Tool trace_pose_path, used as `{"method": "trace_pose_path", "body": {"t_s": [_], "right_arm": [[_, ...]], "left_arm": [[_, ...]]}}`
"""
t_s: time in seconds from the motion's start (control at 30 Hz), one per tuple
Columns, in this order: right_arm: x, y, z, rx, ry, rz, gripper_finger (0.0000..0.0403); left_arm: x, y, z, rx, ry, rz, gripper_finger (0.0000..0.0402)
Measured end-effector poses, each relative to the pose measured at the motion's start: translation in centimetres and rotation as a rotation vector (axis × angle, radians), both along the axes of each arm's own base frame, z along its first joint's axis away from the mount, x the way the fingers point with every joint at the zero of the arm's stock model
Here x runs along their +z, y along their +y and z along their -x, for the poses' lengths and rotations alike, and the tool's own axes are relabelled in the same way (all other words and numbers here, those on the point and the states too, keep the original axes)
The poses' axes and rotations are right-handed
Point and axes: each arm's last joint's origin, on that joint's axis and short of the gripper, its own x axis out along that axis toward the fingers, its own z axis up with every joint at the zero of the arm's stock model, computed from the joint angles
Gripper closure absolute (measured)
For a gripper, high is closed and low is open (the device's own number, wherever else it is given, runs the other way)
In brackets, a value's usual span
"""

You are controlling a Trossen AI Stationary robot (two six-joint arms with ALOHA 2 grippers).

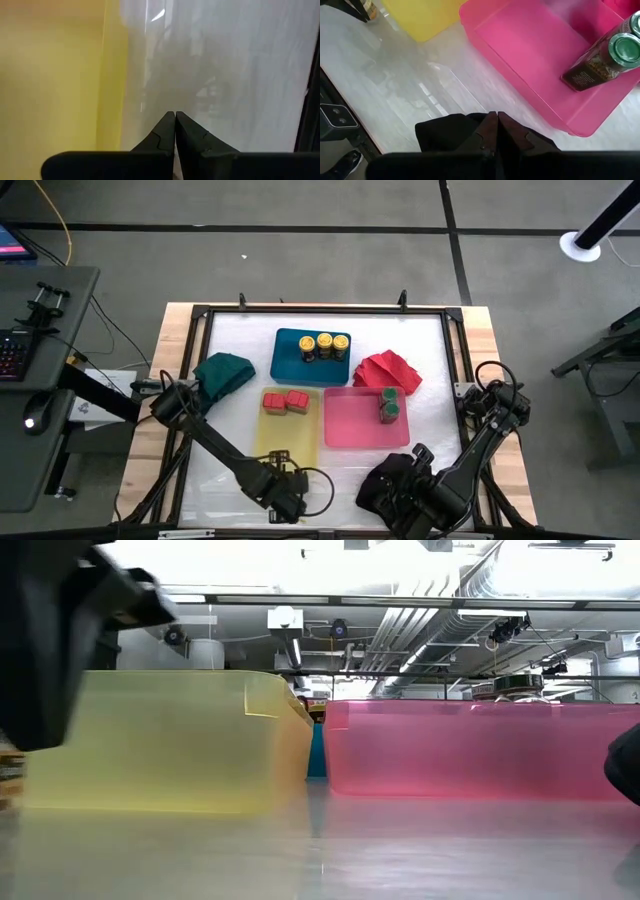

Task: Sort spices by type
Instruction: Adjust the brown spice bottles on the table

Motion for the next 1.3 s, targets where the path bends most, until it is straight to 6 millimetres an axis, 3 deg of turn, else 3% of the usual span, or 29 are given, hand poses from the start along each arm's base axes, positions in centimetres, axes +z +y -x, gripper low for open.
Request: {"method": "trace_pose_path", "body": {"t_s": [0.47,0.9,1.0,1.13,1.3], "right_arm": [[0.0,0.0,-0.1,0.000,-0.011,0.003,0.0403],[0.0,0.0,-0.1,0.003,-0.023,0.018,0.0403],[0.0,0.0,-0.1,0.017,-0.017,0.026,0.0403],[0.0,-0.1,-0.1,0.022,-0.015,0.029,0.0403],[0.0,-0.1,-0.1,0.022,-0.014,0.028,0.0403]], "left_arm": [[-0.1,-1.0,3.9,0.133,0.117,-0.163,0.0401],[0.8,-1.8,8.1,0.102,0.255,-0.341,0.0401],[2.6,-1.4,9.0,0.149,0.225,-0.353,0.0401],[6.6,-0.2,10.7,0.276,0.088,-0.337,0.0401],[11.8,0.0,14.1,0.555,-0.286,-0.129,0.0401]]}}
